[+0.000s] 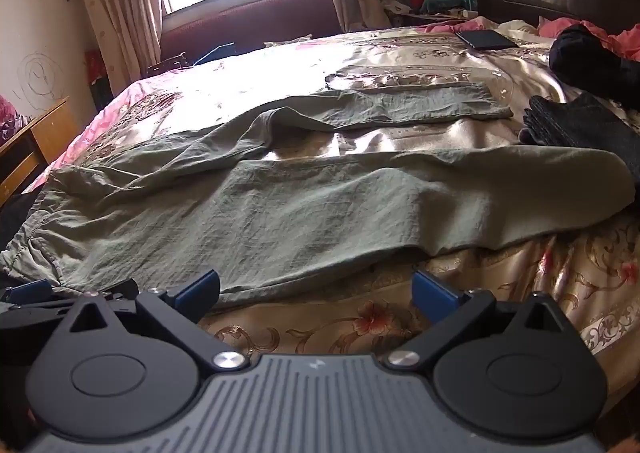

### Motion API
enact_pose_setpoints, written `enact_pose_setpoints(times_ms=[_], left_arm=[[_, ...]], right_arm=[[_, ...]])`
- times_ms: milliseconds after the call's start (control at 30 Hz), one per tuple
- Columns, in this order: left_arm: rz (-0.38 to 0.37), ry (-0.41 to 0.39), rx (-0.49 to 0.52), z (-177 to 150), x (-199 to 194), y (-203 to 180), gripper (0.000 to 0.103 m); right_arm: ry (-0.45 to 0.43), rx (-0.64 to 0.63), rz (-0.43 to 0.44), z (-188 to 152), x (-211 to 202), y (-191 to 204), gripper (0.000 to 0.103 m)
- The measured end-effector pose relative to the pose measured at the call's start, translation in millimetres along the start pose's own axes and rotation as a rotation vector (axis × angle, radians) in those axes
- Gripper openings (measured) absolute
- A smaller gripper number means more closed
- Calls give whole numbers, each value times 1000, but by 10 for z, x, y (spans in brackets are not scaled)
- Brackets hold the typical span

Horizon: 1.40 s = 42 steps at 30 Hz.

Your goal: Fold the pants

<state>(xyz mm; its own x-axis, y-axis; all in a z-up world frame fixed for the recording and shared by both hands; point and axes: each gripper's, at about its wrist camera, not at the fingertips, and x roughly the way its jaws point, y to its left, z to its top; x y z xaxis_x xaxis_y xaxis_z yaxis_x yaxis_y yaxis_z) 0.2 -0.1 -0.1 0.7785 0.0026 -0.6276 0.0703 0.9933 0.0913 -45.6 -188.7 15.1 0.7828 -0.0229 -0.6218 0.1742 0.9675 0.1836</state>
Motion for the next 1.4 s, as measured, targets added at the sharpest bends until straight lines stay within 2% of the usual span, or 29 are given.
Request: enact_pose_setpoints(times_ms=[300,433,500,1400], left_arm=[[-9,22,6,-38,20,-50,103],[-24,29,-10,-26,39,0,103],[-26,29,-13,-27,39,4,103],[-34,36,-11,-29,57,-5,103]], right_arm=[[-3,-4,0,-4,19,10,101],[-8,-9,2,-49,-105,27,101],[18,-6,-4,-5,41,19,101],[30,-10,-4,-15,72,25,101]])
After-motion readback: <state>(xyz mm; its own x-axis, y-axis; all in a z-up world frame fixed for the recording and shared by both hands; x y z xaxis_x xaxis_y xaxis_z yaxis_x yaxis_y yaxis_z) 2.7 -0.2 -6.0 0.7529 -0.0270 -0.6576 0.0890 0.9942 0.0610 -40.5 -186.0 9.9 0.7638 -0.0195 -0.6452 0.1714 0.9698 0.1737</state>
